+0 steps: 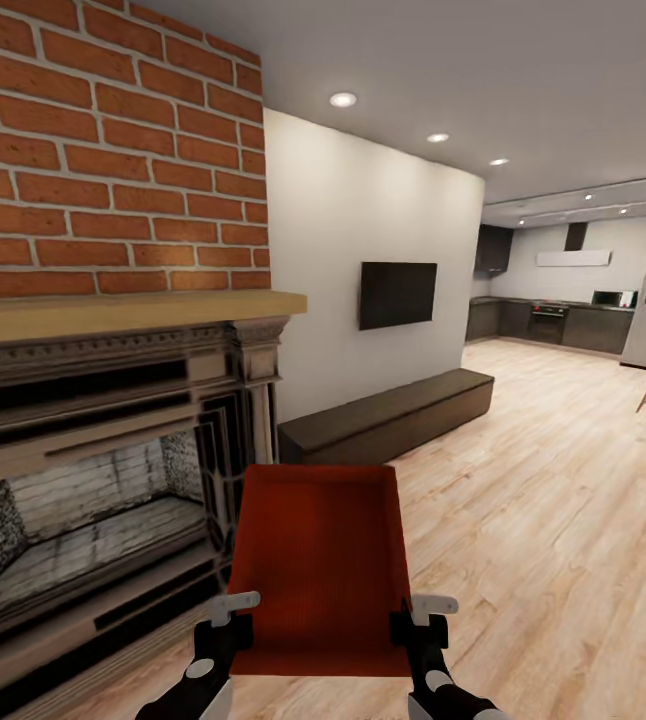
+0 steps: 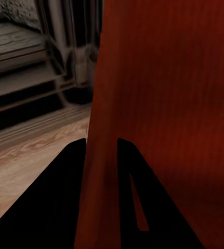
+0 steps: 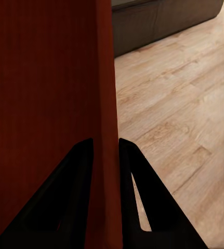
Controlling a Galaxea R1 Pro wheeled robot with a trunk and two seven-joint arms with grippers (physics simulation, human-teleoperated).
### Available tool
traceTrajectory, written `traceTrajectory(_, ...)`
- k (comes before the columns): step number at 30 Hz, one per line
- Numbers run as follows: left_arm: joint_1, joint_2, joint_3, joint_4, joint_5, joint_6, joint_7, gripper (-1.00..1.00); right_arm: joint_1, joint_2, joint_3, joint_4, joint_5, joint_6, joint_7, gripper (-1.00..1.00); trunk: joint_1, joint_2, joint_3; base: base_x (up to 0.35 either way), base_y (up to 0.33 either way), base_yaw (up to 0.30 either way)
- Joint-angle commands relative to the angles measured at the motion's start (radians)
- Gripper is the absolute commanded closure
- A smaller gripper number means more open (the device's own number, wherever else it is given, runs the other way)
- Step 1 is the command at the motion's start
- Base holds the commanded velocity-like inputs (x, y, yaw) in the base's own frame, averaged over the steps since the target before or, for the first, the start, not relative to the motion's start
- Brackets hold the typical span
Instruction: Move the two storage containers from the living room to the garage. In the garage, place one container on the floor and stack the other container on top of it (either order is fine).
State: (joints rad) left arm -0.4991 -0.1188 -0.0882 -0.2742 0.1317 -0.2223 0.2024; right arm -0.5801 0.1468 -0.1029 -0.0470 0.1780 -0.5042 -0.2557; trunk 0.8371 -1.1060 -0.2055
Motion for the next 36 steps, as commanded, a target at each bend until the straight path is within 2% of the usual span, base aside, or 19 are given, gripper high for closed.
traceTrajectory(1,-0.001,0.001,-0.015,0.003,0.016,0.064,-0.065,1.00,-0.001,-0.006,0.054,-0.002,-0.002,-0.010,-0.027,1.00,0.000,-0.001,-0.001,0.000,0.000,-0.286)
traceTrajectory(36,-0.001,0.001,-0.013,0.003,0.017,0.063,-0.066,1.00,-0.001,-0.006,0.054,-0.002,-0.002,-0.010,-0.027,1.00,0.000,-0.001,-0.001,0.016,0.000,-0.286)
